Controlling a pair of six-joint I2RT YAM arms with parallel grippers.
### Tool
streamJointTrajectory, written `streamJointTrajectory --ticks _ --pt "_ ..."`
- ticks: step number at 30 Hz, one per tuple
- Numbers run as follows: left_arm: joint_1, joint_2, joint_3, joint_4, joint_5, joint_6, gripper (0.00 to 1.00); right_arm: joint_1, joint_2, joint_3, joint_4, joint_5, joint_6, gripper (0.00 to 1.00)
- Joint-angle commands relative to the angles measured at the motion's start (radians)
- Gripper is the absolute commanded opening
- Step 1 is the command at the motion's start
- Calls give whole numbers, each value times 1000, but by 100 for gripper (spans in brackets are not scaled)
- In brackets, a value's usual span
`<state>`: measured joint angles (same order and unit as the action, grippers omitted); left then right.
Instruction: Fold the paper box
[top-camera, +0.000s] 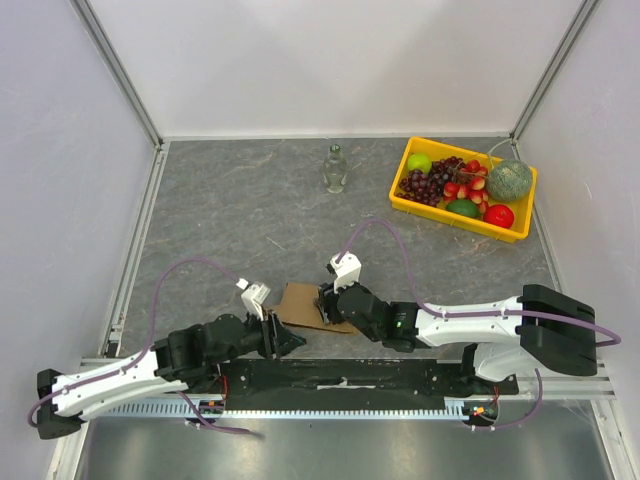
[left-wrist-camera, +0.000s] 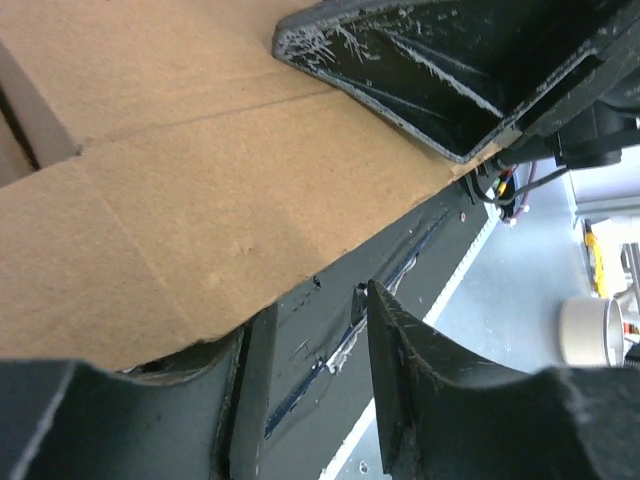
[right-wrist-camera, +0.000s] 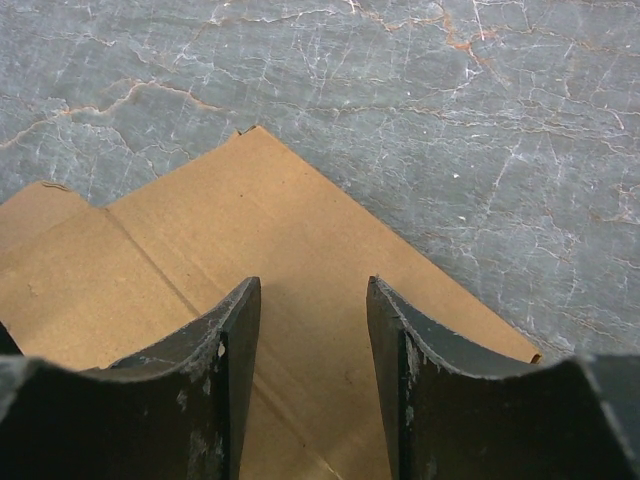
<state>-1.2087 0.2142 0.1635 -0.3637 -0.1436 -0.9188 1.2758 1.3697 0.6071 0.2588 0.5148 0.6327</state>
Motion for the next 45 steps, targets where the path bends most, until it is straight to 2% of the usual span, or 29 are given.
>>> streamJointTrajectory --ticks 1,3,6,11,15,17,20,27,31,33,37,40,45 --pt "-3 -16 -15 55 90 18 43 -4 0 -10 31 -4 9 54" --pt "-3 -25 -16 106 139 44 37 -4 2 -12 33 -4 4 53" --pt "-3 -41 -24 245 313 89 27 -4 9 -15 36 -9 -1 52" --pt "-3 -4 -21 481 548 90 2 -4 22 -24 46 -16 -4 50" --pt "-3 47 13 577 633 97 2 -4 29 -30 45 -22 -19 48" --pt "-3 54 36 551 592 113 2 -4 32 -30 36 -24 -36 48" --pt "-3 63 68 459 437 147 2 -4 37 -27 10 -21 -57 46" --pt "-3 33 117 183 -17 140 2 -4 58 6 -70 -7 -90 42" --pt "-3 20 151 8 -252 109 9 -4 39 17 -113 30 -84 42" --pt "-2 36 169 -44 -315 104 10 -4 0 13 -121 40 -77 45" --pt "-2 118 197 -92 -392 103 16 -4 -122 -15 -124 60 -67 59" --pt "0 207 205 -84 -431 106 18 -4 -231 -29 -171 93 -39 63" --pt "17 320 200 8 -436 141 21 -6 -336 -32 -352 122 47 66"
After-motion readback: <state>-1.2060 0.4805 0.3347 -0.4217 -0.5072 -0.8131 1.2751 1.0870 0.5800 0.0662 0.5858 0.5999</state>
